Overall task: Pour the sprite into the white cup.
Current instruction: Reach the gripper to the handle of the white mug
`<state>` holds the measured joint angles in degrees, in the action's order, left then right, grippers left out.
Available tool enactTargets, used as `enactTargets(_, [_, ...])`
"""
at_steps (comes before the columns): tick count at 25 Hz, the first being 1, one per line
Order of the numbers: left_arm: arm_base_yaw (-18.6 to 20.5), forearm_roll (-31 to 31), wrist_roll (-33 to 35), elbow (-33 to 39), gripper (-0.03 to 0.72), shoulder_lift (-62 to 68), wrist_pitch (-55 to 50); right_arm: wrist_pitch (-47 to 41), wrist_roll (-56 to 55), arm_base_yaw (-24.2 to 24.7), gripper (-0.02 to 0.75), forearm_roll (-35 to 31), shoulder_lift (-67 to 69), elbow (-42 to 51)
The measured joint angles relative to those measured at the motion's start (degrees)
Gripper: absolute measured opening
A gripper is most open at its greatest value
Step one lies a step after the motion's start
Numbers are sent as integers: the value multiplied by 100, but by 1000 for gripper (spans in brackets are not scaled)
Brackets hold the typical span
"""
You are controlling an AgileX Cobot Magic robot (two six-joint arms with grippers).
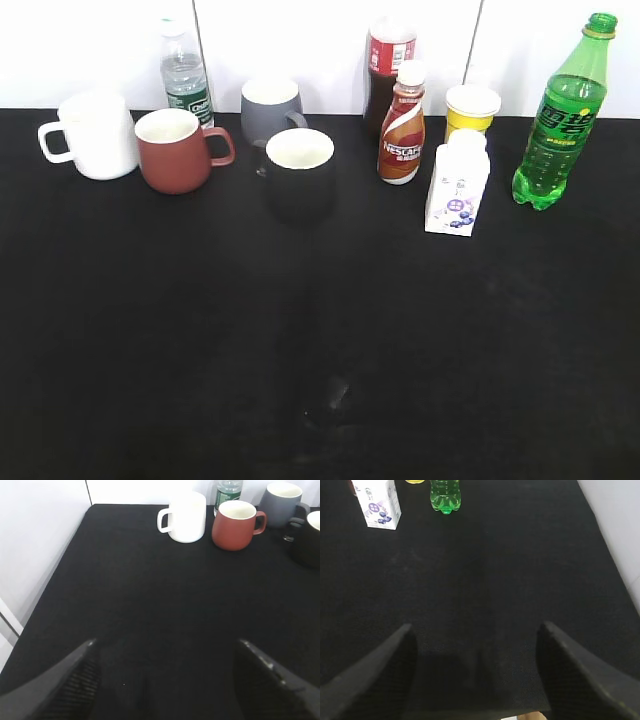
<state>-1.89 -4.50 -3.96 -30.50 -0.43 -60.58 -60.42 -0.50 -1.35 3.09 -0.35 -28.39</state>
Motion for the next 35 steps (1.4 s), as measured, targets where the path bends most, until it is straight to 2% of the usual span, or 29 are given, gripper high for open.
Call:
enactTargets(6, [0, 0, 0, 0, 627, 0, 0, 0, 7, 0, 556, 0, 0, 0])
enactTargets(9, [0, 87, 0, -77, 582, 0, 216, 0, 7, 0, 556, 0, 0, 0])
enactTargets(12, [0, -307, 0, -42, 573, 395, 2570, 0, 1, 0, 556, 0, 0, 0])
enactTargets(14, [0, -535, 0, 325, 570, 1455, 4500, 0, 1, 0, 556, 0, 0, 0])
enactTargets(17, [0, -112, 0, 632, 568, 3935, 7440, 0, 1, 0, 556, 0, 0, 0])
enactTargets(20, [0, -10, 0, 649, 558, 6616, 9993, 5, 1, 0, 556, 0, 0, 0])
enactTargets(23, [78, 120, 0, 601, 536, 8845, 11650, 5, 1, 0, 556, 0, 0, 0])
enactTargets(25, [336, 128, 0, 298, 533, 9989, 12074, 5, 1, 0, 556, 0, 0, 0])
enactTargets(29, [839, -14, 0, -880, 517, 11500, 12153, 5, 1, 0, 556, 0, 0, 0])
enactTargets(35, [858, -82, 0, -2379, 512, 12823, 11697, 5, 8, 0, 556, 0, 0, 0])
